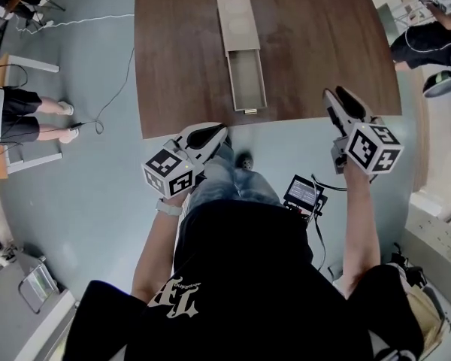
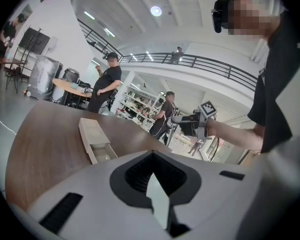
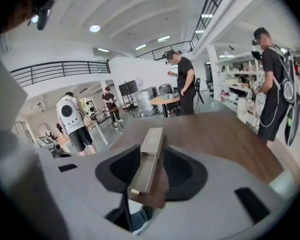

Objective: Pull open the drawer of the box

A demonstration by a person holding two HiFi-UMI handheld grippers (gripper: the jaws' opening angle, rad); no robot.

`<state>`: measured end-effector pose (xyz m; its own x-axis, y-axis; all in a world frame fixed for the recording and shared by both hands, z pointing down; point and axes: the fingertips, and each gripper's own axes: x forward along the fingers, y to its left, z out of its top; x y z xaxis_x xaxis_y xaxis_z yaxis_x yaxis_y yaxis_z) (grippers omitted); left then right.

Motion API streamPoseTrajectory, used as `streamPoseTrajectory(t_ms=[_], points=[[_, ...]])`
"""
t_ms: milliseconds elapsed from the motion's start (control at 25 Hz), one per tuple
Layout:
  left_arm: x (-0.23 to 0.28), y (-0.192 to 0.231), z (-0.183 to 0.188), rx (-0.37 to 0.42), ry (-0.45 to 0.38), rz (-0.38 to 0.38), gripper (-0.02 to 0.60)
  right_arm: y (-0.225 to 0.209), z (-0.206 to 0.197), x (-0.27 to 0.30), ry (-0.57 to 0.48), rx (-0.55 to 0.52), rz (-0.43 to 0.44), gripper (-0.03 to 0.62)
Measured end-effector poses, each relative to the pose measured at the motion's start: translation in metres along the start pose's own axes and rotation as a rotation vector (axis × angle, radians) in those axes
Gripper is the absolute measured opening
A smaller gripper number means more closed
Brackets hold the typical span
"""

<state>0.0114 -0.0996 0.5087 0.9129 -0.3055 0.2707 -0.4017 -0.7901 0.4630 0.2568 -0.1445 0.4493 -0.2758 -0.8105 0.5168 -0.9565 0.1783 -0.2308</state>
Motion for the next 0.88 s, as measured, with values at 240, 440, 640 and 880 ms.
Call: streamPoseTrajectory(t_ms=[240, 440, 640, 880], points=[[-0.001, -0.031, -0.001, 0.048, 0.007, -0.001, 0.005, -0.022, 0.052, -0.084, -0.162, -0.122, -0.036, -0.012], [-0.005, -0.049, 0.006, 0.084, -0.001, -0.003, 0.005, -0.032, 0.056, -0.136, -0.160, -0.345, -0.086, -0.012], [-0.014, -0.068, 0.018, 0.113, -0.026, -0.007, 0.005, -0.041, 0.055, -0.185, -0.171, -0.453, -0.127, -0.012], [-0.025, -0.094, 0.028, 0.113, -0.074, -0.041, 0.005, -0.014, 0.016, -0.183, -0.193, -0.385, -0.062, -0.012]])
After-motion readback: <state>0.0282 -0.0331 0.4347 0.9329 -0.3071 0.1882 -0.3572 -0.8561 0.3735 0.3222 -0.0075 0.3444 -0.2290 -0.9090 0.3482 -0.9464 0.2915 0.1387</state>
